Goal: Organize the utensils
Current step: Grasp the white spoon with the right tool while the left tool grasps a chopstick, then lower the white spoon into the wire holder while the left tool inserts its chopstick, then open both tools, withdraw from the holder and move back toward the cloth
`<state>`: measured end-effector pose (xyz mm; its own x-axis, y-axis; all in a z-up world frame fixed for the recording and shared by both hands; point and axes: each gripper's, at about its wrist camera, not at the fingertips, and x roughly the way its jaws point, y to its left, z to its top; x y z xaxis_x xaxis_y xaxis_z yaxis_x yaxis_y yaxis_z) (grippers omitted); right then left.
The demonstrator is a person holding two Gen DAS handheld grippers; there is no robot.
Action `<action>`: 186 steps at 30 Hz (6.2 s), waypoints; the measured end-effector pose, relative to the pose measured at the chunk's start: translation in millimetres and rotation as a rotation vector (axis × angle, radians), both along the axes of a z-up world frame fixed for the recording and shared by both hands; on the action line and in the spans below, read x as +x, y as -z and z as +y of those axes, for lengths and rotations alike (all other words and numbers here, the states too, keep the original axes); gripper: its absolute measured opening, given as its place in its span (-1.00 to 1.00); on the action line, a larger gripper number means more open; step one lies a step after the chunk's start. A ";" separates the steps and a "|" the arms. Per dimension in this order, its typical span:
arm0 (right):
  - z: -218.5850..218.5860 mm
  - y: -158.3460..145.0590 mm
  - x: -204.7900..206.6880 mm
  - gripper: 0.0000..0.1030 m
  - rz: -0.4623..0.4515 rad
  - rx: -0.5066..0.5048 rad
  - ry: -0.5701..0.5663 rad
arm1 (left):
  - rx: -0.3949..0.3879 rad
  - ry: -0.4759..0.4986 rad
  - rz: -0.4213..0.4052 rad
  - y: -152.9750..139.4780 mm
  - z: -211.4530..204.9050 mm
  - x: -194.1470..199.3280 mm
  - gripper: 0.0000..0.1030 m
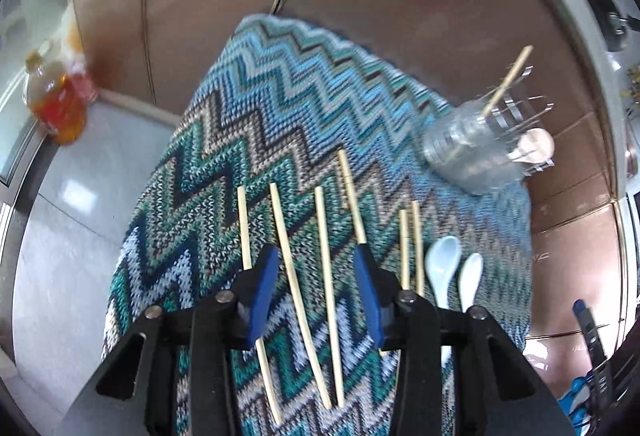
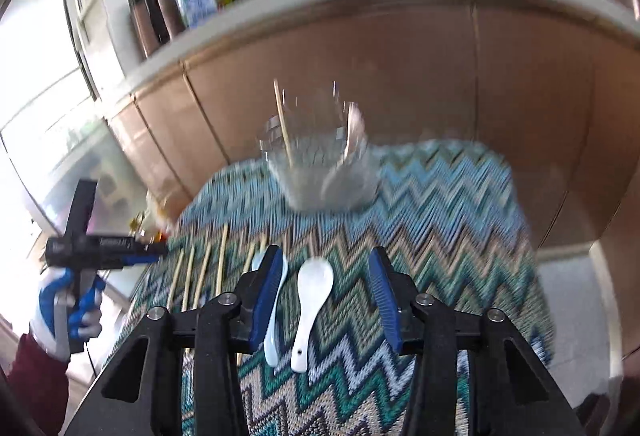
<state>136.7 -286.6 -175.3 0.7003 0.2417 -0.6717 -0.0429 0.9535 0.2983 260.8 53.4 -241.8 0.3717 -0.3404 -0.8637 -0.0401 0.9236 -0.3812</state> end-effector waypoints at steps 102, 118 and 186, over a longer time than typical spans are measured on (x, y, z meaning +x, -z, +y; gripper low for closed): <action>10.6 -32.6 173.1 -0.68 -0.515 -0.224 0.214 | 0.028 -0.119 -0.916 -133.6 -180.4 91.8 -0.65; 11.8 -131.6 32.6 -0.53 -0.661 -0.172 0.281 | 0.109 -0.180 -1.017 -243.9 -106.5 -45.3 -0.27; 7.0 -101.0 -74.1 -0.35 -0.469 -0.115 0.128 | 0.063 -0.123 -0.492 -146.2 1.9 -114.4 -0.18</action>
<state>62.6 -279.6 -74.2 0.9526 0.0772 -0.2943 -0.0281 0.9855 0.1674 146.4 55.3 -95.6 0.7735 -0.2219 -0.5938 0.0205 0.9450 -0.3264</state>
